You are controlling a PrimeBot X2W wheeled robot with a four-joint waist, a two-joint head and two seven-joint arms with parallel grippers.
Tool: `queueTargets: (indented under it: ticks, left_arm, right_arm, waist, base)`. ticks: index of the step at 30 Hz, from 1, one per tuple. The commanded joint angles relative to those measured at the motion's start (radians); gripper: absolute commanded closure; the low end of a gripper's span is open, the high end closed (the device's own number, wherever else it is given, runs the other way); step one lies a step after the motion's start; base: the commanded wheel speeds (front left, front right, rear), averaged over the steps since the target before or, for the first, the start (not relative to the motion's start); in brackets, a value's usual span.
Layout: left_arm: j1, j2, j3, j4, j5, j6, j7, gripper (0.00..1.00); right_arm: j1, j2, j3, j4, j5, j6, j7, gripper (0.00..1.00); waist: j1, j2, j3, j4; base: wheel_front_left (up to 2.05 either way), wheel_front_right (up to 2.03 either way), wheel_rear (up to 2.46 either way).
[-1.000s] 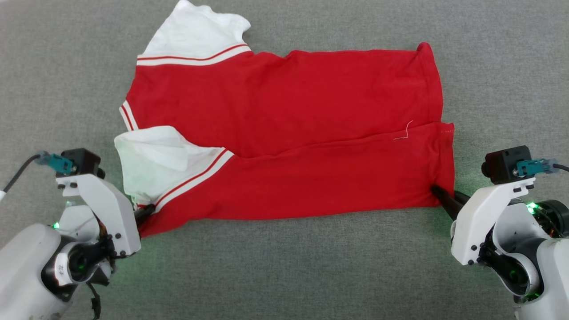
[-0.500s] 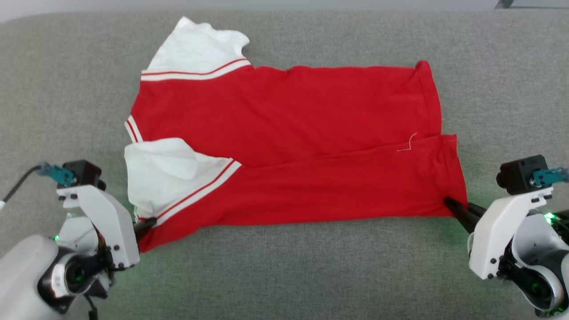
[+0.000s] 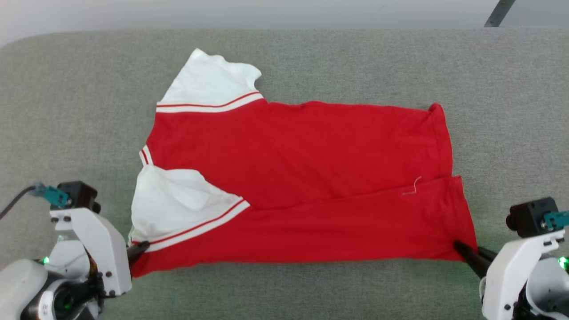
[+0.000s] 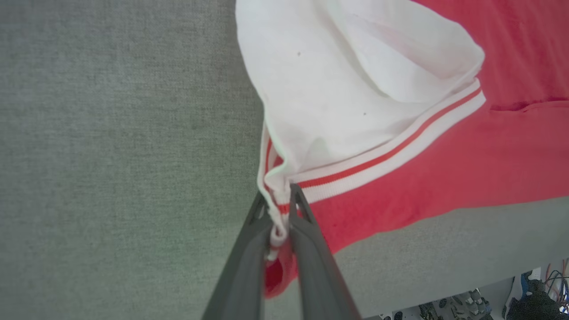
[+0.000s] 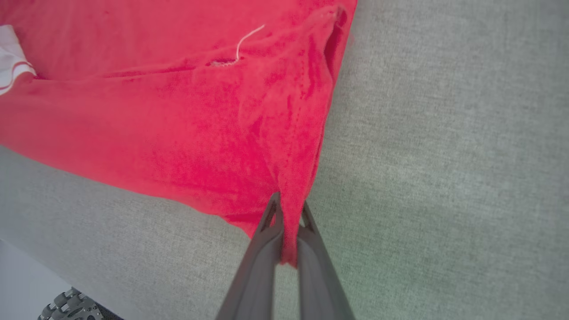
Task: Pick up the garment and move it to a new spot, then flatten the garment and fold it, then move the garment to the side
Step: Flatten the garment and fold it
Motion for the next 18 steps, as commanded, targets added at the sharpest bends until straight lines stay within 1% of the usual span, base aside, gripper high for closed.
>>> queueTargets:
  ticks: [1, 5, 11, 12, 13, 14, 15, 16, 17, 18]
  left_arm:
    - [0.021, 0.012, 0.003, -0.015, -0.005, 0.014, 0.004, 1.0]
    - [0.046, 0.021, 0.003, -0.038, -0.008, 0.03, -0.001, 1.0]
    - [0.075, 0.012, -0.011, -0.029, -0.012, 0.03, -0.006, 1.0]
    - [0.077, 0.01, -0.013, -0.024, -0.012, 0.028, -0.006, 0.98]
    - [0.076, 0.008, -0.015, -0.02, -0.01, 0.027, -0.007, 0.73]
    - [0.073, 0.009, -0.016, -0.018, -0.004, 0.026, -0.009, 0.58]
    - [0.067, 0.008, -0.013, -0.016, 0.0, 0.03, -0.012, 0.43]
    - [0.06, 0.011, -0.011, -0.014, 0.007, 0.036, -0.014, 0.0]
    - [0.056, 0.017, -0.011, -0.015, 0.011, 0.04, -0.012, 0.0]
    - [0.05, 0.026, -0.013, -0.02, 0.019, 0.039, -0.009, 0.0]
  right_arm:
    - [0.024, 0.007, -0.016, -0.013, 0.0, -0.001, 0.009, 1.0]
    - [0.055, 0.017, -0.021, -0.027, -0.003, -0.001, 0.02, 1.0]
    - [0.07, 0.044, -0.007, -0.025, -0.013, -0.001, 0.026, 1.0]
    - [0.065, 0.044, -0.006, -0.023, -0.017, -0.001, 0.024, 1.0]
    - [0.058, 0.044, -0.005, -0.022, -0.023, -0.001, 0.019, 0.98]
    - [0.054, 0.046, -0.003, -0.022, -0.025, -0.001, 0.017, 0.78]
    - [0.051, 0.047, 0.001, -0.024, -0.026, -0.001, 0.012, 0.55]
    - [0.048, 0.044, 0.004, -0.027, -0.028, -0.001, 0.008, 0.14]
    - [0.044, 0.04, 0.006, -0.031, -0.03, -0.001, 0.004, 0.0]
    - [0.04, 0.035, 0.009, -0.037, -0.03, -0.001, -0.003, 0.0]
  waist:
    - [0.0, 0.0, -0.001, -0.003]
    - [0.0, 0.0, -0.001, -0.006]
    - [0.0, 0.0, -0.002, -0.016]
    - [0.0, 0.0, -0.001, -0.018]
    - [0.0, 0.0, -0.002, -0.019]
    - [0.0, 0.0, -0.002, -0.02]
    - [0.0, 0.0, -0.002, -0.021]
    - [0.0, 0.0, -0.003, -0.022]
    - [0.0, 0.0, -0.004, -0.023]
    - [0.0, 0.0, -0.005, -0.024]
  base:
    - [0.0, 0.0, 0.0]
    - [0.0, 0.0, 0.0]
    - [0.0, 0.0, 0.0]
    - [0.0, 0.0, 0.0]
    - [0.0, 0.0, 0.0]
    - [0.0, 0.0, 0.0]
    - [0.0, 0.0, 0.0]
    - [0.0, 0.0, 0.0]
    - [0.0, 0.0, 0.0]
    - [0.0, 0.0, 0.0]
